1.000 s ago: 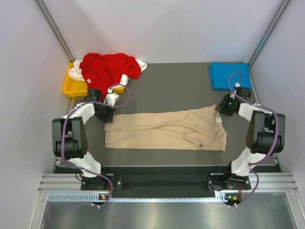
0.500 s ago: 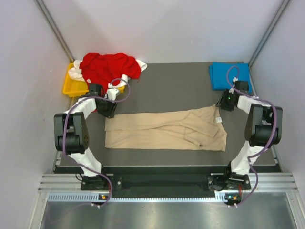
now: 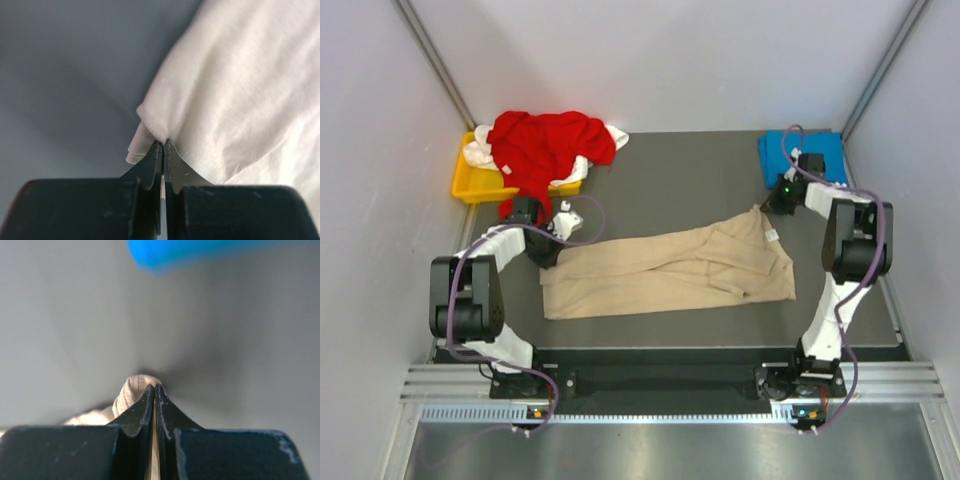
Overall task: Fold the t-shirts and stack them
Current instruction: Fold the tshirt
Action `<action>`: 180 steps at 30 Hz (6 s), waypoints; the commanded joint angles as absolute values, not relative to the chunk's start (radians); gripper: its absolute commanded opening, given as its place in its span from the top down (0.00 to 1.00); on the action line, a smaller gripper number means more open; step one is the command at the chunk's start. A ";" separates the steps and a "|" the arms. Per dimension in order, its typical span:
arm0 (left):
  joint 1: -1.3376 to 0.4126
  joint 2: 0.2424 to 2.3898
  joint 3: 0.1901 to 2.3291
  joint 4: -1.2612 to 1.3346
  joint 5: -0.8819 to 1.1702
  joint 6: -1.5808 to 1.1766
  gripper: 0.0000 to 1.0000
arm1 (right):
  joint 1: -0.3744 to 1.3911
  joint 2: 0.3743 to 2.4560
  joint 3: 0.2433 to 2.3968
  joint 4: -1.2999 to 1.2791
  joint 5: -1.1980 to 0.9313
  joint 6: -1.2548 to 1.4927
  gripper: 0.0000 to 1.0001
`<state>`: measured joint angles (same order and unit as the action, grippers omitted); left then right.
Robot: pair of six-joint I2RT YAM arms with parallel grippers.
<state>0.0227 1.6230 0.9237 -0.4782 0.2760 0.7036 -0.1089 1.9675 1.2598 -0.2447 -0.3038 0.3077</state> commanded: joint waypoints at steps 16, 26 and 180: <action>-0.426 1.368 0.761 -1.000 0.419 0.819 0.86 | 0.146 2.519 2.217 -0.334 -0.252 0.543 0.87; -0.384 1.284 0.791 -0.953 0.164 0.690 0.43 | 0.048 2.005 1.761 -0.393 -0.060 0.333 0.42; -0.511 1.993 1.428 -0.235 0.201 0.549 1.00 | 0.164 1.841 1.233 -0.238 -0.356 0.465 1.00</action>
